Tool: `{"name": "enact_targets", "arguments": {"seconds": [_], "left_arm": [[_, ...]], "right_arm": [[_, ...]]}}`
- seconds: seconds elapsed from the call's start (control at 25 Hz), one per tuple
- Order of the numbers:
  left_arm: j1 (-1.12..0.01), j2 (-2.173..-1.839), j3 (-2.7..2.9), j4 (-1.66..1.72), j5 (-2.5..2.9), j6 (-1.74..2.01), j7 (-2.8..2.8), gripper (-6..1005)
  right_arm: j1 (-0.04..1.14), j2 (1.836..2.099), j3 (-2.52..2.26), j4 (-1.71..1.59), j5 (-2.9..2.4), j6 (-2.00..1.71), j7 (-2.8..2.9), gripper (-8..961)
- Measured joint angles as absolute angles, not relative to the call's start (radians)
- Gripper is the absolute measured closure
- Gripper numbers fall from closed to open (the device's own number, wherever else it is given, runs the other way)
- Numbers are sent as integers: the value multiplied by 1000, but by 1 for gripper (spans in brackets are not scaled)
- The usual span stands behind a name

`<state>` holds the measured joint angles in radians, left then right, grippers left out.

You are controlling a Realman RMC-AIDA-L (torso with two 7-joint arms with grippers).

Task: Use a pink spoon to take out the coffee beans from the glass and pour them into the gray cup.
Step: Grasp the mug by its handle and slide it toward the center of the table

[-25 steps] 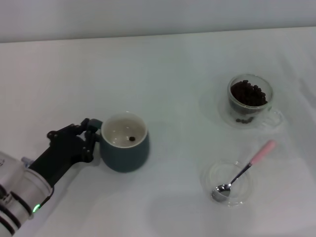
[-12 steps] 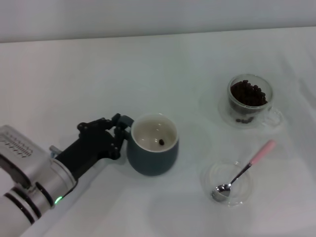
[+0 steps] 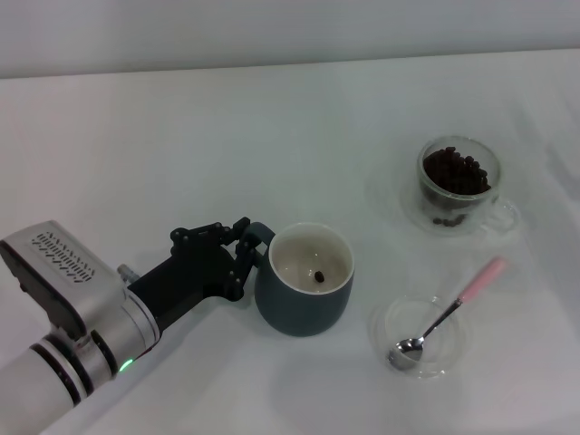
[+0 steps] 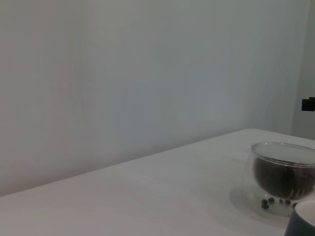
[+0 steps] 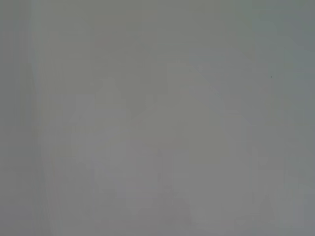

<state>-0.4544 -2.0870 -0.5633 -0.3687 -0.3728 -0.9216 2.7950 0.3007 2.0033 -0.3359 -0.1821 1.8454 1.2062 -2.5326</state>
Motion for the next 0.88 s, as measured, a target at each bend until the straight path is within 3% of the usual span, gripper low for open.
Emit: {"name": "enact_targets", "arguments": {"seconds": [0.68, 0.88], "left_arm": [[-446, -2085, -548, -360, -374, -919, 2790, 859], [-446, -2085, -548, -359, -374, -919, 2790, 771]], "right_arm": [[300, 2003, -336, -172, 1845, 1210, -2530, 171], [301, 2003, -336, -172, 1845, 1210, -2530, 173]]}}
